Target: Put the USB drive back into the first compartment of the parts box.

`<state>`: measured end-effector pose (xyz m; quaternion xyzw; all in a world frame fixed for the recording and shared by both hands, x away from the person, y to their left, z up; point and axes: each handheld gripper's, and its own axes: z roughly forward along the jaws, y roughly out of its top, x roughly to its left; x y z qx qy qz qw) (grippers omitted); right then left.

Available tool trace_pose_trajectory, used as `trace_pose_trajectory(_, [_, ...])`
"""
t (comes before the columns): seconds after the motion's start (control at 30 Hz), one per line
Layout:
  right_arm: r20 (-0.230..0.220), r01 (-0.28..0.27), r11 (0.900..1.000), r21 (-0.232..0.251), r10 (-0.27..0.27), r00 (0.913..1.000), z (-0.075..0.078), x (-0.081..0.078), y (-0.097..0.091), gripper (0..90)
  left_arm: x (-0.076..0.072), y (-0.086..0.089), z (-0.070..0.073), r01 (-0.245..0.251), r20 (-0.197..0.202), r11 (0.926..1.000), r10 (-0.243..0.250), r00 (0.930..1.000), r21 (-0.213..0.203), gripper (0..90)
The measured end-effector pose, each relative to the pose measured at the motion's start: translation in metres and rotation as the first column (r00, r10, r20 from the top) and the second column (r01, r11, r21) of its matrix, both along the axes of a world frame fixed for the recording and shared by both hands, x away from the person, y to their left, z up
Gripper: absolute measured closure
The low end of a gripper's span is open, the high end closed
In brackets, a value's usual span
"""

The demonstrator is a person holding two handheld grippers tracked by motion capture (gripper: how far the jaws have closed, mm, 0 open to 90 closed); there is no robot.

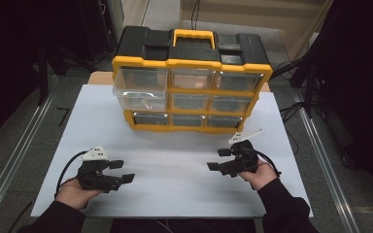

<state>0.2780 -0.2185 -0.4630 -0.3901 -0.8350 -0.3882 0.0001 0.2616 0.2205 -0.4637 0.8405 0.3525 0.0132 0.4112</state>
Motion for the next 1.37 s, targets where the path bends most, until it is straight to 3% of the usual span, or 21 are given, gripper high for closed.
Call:
trace_pose_trajectory(0.23, [0.025,0.01,0.9999,0.007,-0.01,0.9996,-0.007,-0.01,-0.01,23.5,0.0,0.0,0.0,0.001,0.002,1.0,-0.001,1.0,-0.003,29.5])
trace_pose_trajectory(0.57, [0.011,0.029,0.9995,0.016,-0.029,0.9995,-0.018,-0.024,-0.022,23.5,0.0,0.0,0.0,0.001,0.002,1.0,-0.001,1.0,-0.004,29.5])
trace_pose_trajectory(0.9, [-0.001,0.066,0.9976,0.022,-0.066,0.9978,-0.025,-0.032,-0.039,23.5,0.0,0.0,0.0,0.003,0.002,1.0,-0.003,1.0,-0.002,29.5])
trace_pose_trajectory(1.1, [0.027,0.062,0.998,0.009,-0.062,0.9977,-0.026,-0.036,-0.043,23.5,-0.001,-0.001,0.001,0.004,0.005,1.0,-0.004,1.0,-0.001,29.5])
trace_pose_trajectory(1.37, [0.014,0.061,0.9981,0.008,-0.061,0.9981,-0.027,-0.035,-0.044,23.4,-0.001,-0.001,0.001,0.005,0.006,1.0,-0.005,1.0,-0.003,29.5])
